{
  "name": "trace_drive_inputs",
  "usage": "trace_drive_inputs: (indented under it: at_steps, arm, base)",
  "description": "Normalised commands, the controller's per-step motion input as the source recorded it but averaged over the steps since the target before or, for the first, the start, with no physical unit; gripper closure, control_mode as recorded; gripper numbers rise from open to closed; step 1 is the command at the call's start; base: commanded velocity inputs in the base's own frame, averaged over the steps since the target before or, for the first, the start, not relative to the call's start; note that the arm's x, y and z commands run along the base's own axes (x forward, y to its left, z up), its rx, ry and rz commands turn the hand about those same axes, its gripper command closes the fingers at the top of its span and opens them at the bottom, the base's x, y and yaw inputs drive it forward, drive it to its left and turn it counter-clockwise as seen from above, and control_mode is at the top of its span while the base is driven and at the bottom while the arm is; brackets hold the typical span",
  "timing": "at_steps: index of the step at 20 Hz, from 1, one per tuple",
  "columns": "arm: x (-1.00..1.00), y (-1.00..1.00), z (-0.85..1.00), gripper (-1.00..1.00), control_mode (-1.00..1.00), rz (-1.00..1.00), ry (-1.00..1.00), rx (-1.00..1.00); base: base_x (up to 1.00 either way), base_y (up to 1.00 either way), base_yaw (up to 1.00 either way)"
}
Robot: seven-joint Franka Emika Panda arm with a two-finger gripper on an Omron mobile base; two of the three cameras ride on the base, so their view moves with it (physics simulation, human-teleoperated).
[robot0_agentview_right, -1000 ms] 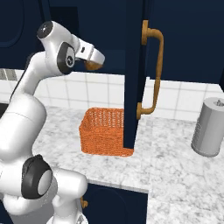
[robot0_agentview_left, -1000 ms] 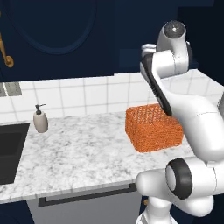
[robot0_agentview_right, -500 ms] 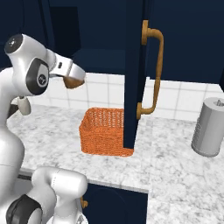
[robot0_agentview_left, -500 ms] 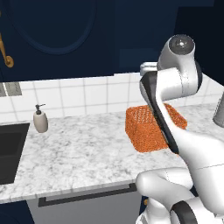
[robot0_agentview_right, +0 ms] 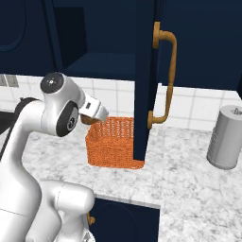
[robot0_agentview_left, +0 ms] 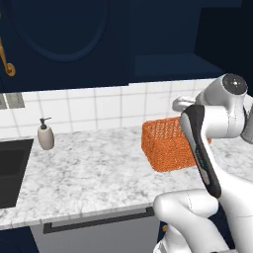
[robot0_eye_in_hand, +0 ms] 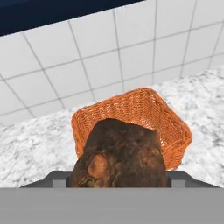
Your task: Open the cabinet, pick up the bread from the cabinet and place it in the basket. Then move the basket to the dining counter.
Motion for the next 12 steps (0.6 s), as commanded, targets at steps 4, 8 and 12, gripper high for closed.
trace_drive_inputs:
  at_steps: [4,8,12]
  arm:
    - [0.24,-0.03,-0.61,1.00,-1.00,0.00,0.16,0.02]
    - [0.44,0.00,-0.61,1.00,-1.00,0.00,0.23,0.00]
    - [0.61,0.00,-0.49,1.00,-1.00,0.00,0.25,0.00]
  base:
    - [0.00,0.00,0.00]
    - [0.00,0.00,0.00]
    - [0.00,0.00,0.00]
